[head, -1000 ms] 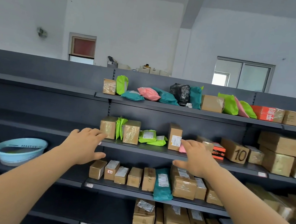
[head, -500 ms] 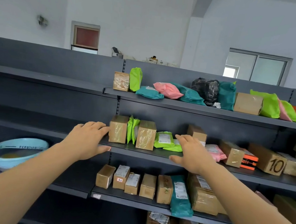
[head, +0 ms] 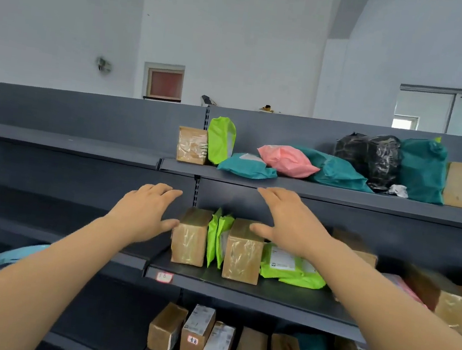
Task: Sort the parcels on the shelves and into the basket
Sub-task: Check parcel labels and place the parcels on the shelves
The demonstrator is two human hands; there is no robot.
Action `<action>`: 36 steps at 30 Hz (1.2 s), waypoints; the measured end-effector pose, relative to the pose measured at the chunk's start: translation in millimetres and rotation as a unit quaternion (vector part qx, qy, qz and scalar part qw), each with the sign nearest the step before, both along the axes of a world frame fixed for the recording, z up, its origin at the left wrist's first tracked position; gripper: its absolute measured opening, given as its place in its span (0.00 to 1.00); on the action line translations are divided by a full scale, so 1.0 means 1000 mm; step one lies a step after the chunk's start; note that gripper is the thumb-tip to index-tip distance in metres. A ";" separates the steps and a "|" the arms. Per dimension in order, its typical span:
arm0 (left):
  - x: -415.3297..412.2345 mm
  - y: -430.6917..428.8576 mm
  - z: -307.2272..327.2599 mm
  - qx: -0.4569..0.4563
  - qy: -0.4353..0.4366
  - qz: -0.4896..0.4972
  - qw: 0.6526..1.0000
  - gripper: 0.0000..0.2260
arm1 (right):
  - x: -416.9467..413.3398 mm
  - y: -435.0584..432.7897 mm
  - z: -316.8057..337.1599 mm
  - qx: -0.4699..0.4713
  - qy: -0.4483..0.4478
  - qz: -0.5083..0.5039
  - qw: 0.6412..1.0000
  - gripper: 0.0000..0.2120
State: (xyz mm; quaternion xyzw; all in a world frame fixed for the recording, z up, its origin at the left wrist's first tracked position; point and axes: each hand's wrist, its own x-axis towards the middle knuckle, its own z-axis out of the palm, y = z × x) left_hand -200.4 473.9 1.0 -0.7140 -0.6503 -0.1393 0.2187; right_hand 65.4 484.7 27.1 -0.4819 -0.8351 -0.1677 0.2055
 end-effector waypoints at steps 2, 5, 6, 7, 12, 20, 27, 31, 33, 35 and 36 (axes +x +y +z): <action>0.000 0.022 0.012 0.019 -0.015 0.003 1.000 0.30 | -0.006 0.024 0.012 0.020 0.017 0.021 0.999 0.35; -0.004 0.047 0.027 0.047 -0.062 -0.003 0.997 0.30 | -0.018 0.053 0.024 0.042 0.066 0.045 0.996 0.34; -0.006 0.054 0.031 0.055 -0.079 -0.004 0.995 0.30 | -0.023 0.061 0.025 0.045 0.080 0.050 0.995 0.34; -0.010 0.062 0.034 0.063 -0.091 -0.005 0.994 0.30 | -0.027 0.070 0.025 0.047 0.093 0.054 0.993 0.34; -0.032 0.100 0.053 0.116 -0.104 -0.029 0.987 0.30 | -0.052 0.105 0.027 0.052 0.135 0.064 0.987 0.33; -0.074 0.162 0.084 0.168 -0.094 -0.117 0.974 0.30 | -0.096 0.145 0.050 0.103 0.190 0.030 0.976 0.32; -0.076 0.218 0.097 0.159 -0.143 -0.191 0.958 0.32 | -0.137 0.183 0.071 0.095 0.287 -0.046 0.952 0.31; -0.061 0.236 0.095 0.136 -0.181 -0.194 0.955 0.32 | -0.149 0.195 0.078 0.081 0.321 -0.086 0.940 0.30; -0.055 0.242 0.093 0.118 -0.212 -0.194 0.951 0.32 | -0.152 0.201 0.081 0.068 0.328 -0.105 0.936 0.31; -0.051 0.247 0.090 0.119 -0.249 -0.200 0.940 0.33 | -0.153 0.206 0.082 0.056 0.336 -0.120 0.932 0.30; -0.050 0.249 0.088 0.132 -0.261 -0.202 0.935 0.34 | -0.153 0.208 0.082 0.049 0.345 -0.124 0.929 0.28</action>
